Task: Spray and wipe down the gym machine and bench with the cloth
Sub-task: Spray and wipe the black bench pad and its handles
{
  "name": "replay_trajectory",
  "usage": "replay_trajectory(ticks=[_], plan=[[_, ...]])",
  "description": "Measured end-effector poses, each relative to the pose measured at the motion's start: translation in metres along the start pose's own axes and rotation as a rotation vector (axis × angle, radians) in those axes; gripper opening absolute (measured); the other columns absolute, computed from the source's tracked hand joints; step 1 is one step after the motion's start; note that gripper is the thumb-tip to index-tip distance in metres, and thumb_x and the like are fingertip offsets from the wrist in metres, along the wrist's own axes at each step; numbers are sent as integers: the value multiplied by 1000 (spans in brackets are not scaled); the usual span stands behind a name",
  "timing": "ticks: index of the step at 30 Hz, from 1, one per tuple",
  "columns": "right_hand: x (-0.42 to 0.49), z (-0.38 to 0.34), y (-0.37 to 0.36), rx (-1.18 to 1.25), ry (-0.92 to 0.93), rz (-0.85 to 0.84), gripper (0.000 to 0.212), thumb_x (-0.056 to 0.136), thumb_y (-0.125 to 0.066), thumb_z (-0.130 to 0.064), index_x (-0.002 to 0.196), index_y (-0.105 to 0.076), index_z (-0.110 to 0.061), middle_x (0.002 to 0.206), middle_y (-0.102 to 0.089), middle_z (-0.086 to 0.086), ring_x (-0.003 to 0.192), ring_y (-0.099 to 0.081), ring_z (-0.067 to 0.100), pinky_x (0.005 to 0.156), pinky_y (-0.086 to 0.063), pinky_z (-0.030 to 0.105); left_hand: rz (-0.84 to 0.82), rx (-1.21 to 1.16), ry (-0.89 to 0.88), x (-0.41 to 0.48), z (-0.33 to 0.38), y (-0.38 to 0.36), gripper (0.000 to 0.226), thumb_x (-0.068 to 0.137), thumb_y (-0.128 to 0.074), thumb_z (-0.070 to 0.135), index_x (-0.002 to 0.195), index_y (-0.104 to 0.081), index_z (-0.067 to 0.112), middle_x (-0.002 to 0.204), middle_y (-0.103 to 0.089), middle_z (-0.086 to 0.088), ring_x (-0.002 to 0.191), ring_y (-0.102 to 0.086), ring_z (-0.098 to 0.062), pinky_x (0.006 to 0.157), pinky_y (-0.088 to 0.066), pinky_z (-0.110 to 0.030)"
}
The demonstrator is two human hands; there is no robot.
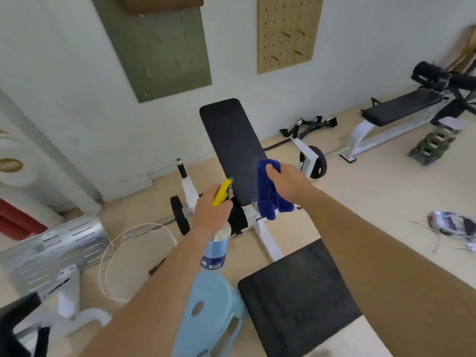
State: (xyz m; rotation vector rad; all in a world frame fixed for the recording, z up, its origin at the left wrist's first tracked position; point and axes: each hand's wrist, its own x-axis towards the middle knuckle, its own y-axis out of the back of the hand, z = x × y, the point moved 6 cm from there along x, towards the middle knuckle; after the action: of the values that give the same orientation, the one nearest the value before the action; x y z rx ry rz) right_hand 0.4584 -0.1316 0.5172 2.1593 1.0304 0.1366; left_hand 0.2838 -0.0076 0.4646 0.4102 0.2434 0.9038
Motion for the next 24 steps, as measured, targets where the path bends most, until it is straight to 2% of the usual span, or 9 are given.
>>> replay_trajectory(ticks=[4,6,8,11,14,18,24], plan=[[72,24,48,26,34,-29,41,107,-33,-42,97,-55,-9,82,-58,9,75,-54,23,70,-42,35,103,-12,27,44,31,-50,16,94,-56,8,101,-67,18,89,-66,-6,79,-61,-21,72,-52,-33],[101,31,69,31,61,-34,41,107,-32,-43,95,-54,-11,81,-58,6,78,-55,23,69,-40,33,144,-42,28,63,49,-67,19,93,-55,5,99,-67,18,88,-67,-2,80,-63,-22,71,-57,-37],[126,36,90,34,85,-55,40,107,-31,-43,100,-55,-12,87,-61,7,83,-58,24,72,-40,34,202,-46,20,81,68,-82,18,91,-56,3,97,-68,16,85,-66,0,77,-63,-20,68,-57,-35],[156,51,114,50,113,-128,43,106,-31,-45,106,-58,-11,98,-67,12,90,-63,29,84,-50,43,248,-80,69,105,92,-105,18,91,-58,3,99,-69,15,84,-66,2,73,-60,-14,64,-54,-28],[186,59,131,55,141,-158,42,105,-31,-48,104,-58,-16,98,-67,12,93,-64,31,92,-51,52,280,-81,81,128,112,-122,20,91,-58,2,102,-70,14,83,-66,3,71,-59,-14,61,-50,-24],[226,66,142,103,137,-194,41,105,-31,-48,105,-57,-16,92,-64,9,89,-63,29,91,-51,51,322,-37,94,156,128,-137,17,95,-57,5,104,-69,11,85,-66,-2,68,-59,-13,53,-46,-16],[280,70,150,93,158,-248,42,107,-31,-45,109,-57,-13,97,-66,9,83,-60,21,80,-44,39,322,-58,136,205,124,-147,19,93,-55,2,96,-68,15,83,-65,1,67,-57,-15,58,-48,-24]])
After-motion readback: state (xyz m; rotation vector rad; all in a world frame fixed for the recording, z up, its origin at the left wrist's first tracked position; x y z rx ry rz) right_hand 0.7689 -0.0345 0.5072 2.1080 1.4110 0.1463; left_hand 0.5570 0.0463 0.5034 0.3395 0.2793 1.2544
